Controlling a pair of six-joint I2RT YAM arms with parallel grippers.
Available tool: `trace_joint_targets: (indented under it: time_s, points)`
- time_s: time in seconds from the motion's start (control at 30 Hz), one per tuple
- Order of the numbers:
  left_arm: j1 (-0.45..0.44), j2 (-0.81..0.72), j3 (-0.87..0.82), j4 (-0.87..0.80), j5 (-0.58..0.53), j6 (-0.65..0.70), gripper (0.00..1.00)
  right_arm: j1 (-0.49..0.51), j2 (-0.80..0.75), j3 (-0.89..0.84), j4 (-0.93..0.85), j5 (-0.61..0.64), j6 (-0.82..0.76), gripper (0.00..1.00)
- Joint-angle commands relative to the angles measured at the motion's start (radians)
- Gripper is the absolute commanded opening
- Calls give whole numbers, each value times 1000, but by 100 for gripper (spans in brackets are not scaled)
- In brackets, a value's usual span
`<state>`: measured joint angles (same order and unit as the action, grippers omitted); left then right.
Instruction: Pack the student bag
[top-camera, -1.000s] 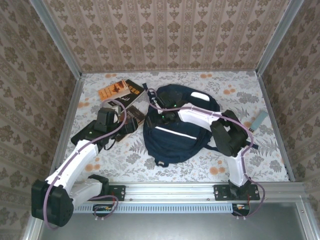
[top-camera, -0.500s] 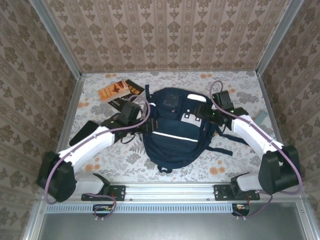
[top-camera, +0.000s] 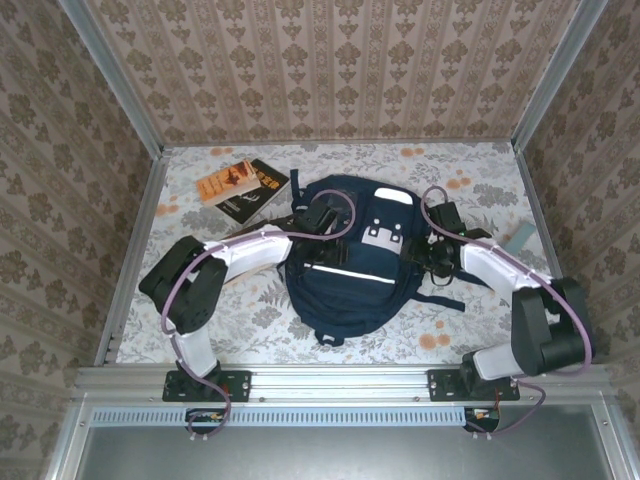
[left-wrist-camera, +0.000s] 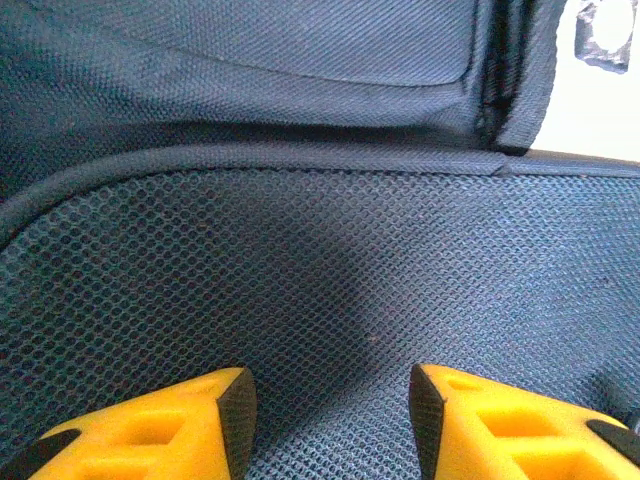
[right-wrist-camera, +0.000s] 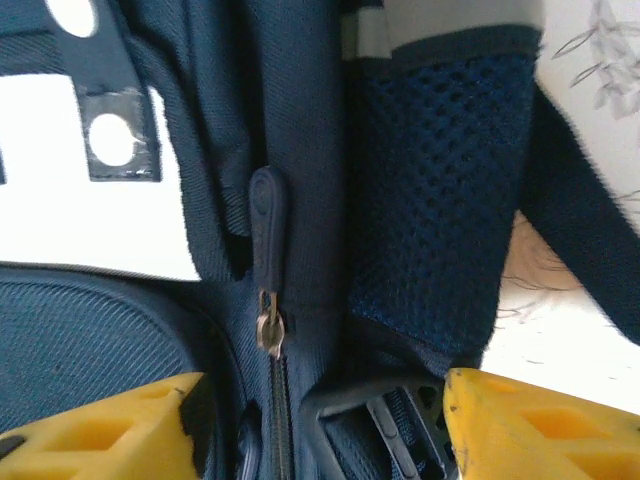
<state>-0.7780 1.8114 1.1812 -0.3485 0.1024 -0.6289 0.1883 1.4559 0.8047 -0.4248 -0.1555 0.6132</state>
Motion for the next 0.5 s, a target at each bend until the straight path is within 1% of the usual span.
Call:
trace_joint_targets:
  time_s: [0.0,0.07,0.2,0.27,0.37,0.47]
  points:
    - [49,47,33,-81,-72,19,47,25,88,38,91,-123,20,60]
    - [76,76,44,-94,-90,42,46,48,136,68,118,-149,23,58]
    - [122,116,83,-110,-80,119,47,73,198,123,163,-197,29,56]
    - [125,110,111,-122,-80,162,48,71,193,139,148,-181,26,56]
    - [116,69,153,-159,-73,206,53,63,130,145,92,-109,3,63]
    - [80,5,183,-210,-111,243,61,40,33,122,26,-31,-19,72]
